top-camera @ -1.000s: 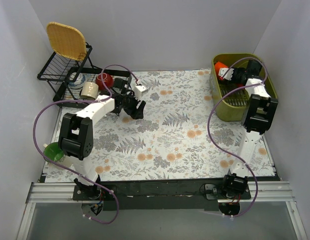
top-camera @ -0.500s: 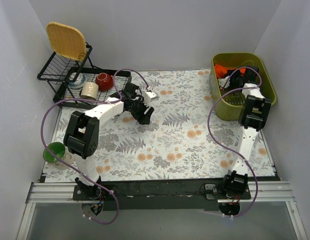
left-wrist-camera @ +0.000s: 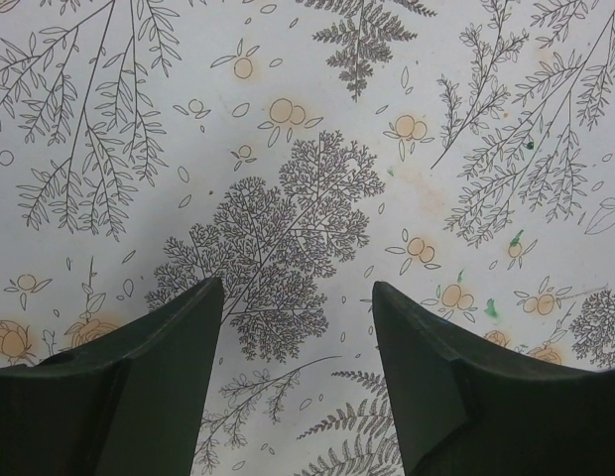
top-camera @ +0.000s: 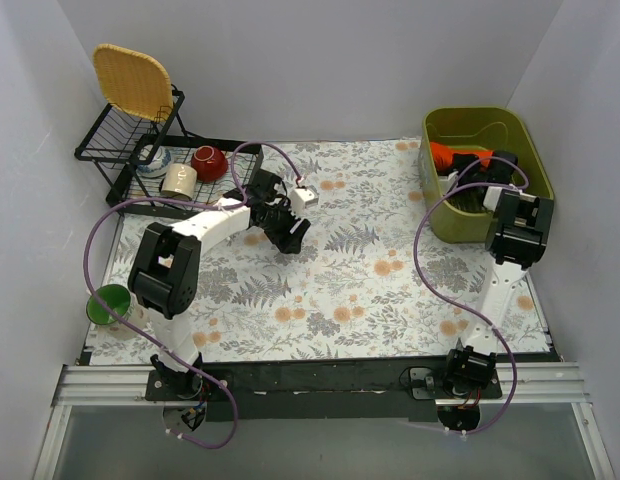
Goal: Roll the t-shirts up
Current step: Place the T-shirt in the bin.
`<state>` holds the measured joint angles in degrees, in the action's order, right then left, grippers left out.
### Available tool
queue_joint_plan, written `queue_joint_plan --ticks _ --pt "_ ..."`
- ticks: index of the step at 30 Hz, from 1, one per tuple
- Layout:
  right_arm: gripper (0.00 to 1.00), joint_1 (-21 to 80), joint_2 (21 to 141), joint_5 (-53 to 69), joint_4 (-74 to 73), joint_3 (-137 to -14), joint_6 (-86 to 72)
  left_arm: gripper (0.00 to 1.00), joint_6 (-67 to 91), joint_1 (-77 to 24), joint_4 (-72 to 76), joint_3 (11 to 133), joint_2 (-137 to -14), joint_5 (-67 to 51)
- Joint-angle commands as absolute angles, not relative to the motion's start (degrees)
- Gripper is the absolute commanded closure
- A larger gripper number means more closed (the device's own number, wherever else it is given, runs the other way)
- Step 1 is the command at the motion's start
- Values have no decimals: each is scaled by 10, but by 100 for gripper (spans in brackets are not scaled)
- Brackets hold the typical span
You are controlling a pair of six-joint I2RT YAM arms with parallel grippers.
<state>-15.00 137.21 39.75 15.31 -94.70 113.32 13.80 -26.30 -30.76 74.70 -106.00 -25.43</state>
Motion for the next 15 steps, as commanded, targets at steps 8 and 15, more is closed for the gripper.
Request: queue_joint_plan --ticks 8,15 --pt "23 -156 1273 381 214 -857 1149 40 141 -262 -273 719 -1007 -276" --pt "1 -156 1252 372 138 -901 1089 40 143 -262 -270 712 -994 -277"
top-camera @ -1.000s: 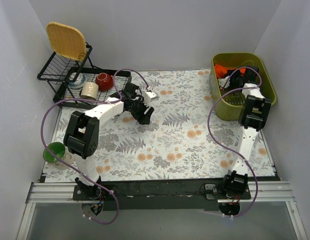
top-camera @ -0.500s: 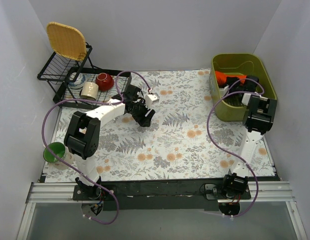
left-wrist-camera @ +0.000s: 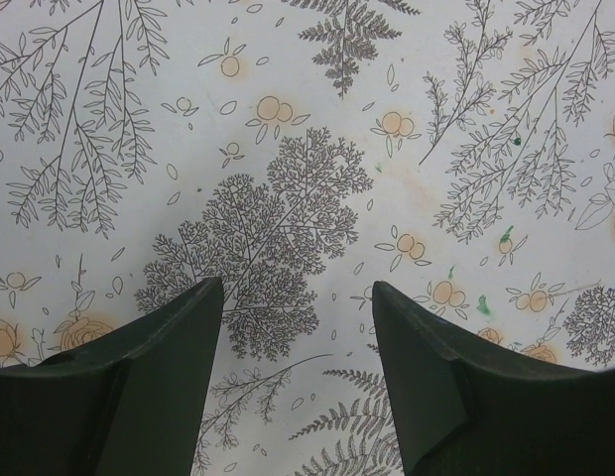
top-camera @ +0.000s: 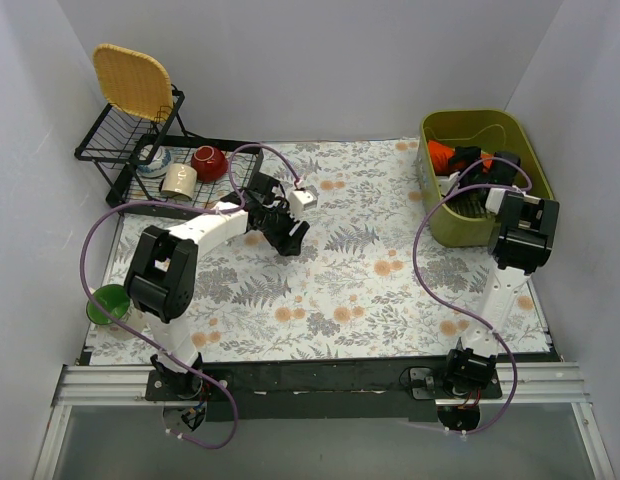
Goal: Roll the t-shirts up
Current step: Place the T-shirt in the bin.
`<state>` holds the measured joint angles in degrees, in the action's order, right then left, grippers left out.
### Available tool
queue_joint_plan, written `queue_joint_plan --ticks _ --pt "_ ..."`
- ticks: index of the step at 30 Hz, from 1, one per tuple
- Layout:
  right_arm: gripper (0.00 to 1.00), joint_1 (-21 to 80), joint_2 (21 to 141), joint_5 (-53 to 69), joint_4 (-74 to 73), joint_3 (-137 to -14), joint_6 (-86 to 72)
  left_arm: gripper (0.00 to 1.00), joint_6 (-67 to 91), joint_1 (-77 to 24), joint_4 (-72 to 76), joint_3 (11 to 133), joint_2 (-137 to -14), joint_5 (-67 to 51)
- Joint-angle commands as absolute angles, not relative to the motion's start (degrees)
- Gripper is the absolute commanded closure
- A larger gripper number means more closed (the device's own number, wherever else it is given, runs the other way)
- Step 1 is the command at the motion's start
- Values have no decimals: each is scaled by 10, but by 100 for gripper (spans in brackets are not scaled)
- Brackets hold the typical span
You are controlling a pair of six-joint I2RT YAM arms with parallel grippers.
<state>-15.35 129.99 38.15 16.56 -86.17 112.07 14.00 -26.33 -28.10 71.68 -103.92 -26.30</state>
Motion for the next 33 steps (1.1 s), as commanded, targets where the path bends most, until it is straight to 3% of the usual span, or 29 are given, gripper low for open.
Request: queue_joint_plan --ticks 1,14,23,33 --pt "1 -156 1247 367 115 -914 1090 40 143 -262 -270 712 -994 -278" --pt "2 -162 1202 357 -141 -948 1100 39 141 -262 -251 727 -1025 -286" --pt "1 -164 1234 360 -296 -1070 1027 39 147 -262 -246 727 -1043 -299" --pt "2 -164 1265 338 -367 -1129 1010 39 143 -262 -248 747 -1074 -306"
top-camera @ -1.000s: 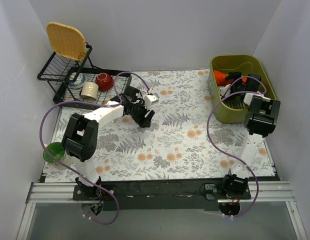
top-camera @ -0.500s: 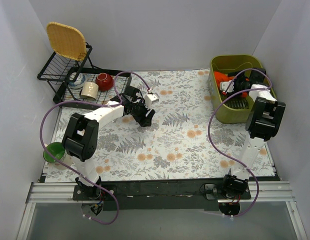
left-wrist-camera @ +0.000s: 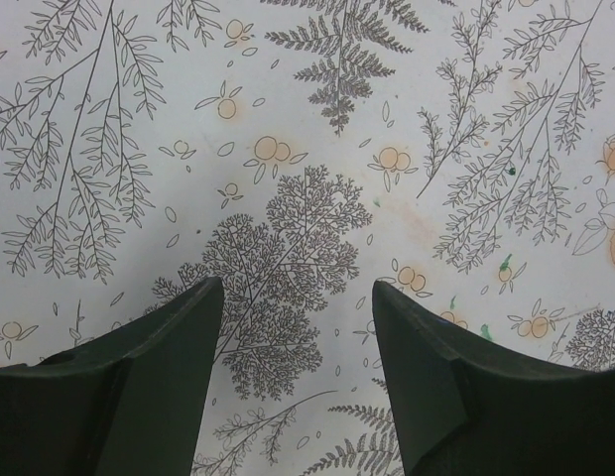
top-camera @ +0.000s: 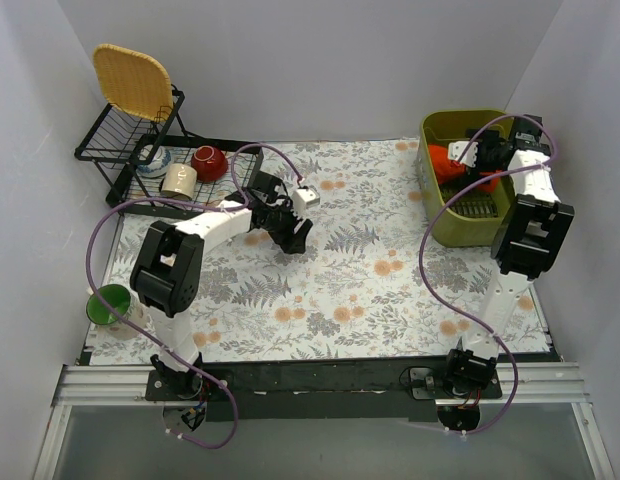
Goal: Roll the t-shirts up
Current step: Place the T-shirt in the bin.
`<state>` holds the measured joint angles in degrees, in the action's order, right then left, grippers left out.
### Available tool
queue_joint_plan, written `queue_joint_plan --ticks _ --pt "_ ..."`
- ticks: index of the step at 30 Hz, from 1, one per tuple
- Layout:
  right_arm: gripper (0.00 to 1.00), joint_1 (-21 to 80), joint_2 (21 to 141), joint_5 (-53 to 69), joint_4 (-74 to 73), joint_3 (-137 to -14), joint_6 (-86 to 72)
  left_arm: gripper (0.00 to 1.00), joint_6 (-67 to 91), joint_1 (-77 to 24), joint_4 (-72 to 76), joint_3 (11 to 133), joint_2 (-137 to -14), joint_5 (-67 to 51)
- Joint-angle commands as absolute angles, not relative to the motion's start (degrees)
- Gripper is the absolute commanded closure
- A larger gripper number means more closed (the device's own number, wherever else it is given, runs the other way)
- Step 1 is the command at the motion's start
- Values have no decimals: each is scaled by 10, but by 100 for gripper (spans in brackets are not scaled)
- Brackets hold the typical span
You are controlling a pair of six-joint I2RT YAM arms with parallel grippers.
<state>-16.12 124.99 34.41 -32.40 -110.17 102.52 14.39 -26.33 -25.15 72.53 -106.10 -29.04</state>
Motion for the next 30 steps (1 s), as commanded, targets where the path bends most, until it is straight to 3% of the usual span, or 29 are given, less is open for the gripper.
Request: queue_joint_plan --ticks 1,23,26,29,30 --pt "1 -164 1266 336 -367 -1129 1011 39 143 -262 -248 750 -1078 -307" --pt "2 -165 1283 321 -590 -1222 946 39 143 -258 -282 780 -1071 -316" --pt "13 -165 1298 323 -597 -1250 901 39 142 -256 -286 787 -1073 -321" --pt "35 -165 1316 335 -620 -1280 871 39 138 -253 -292 788 -1076 -327" --pt "90 -165 1317 338 -620 -1281 861 39 137 -253 -293 787 -1077 -328"
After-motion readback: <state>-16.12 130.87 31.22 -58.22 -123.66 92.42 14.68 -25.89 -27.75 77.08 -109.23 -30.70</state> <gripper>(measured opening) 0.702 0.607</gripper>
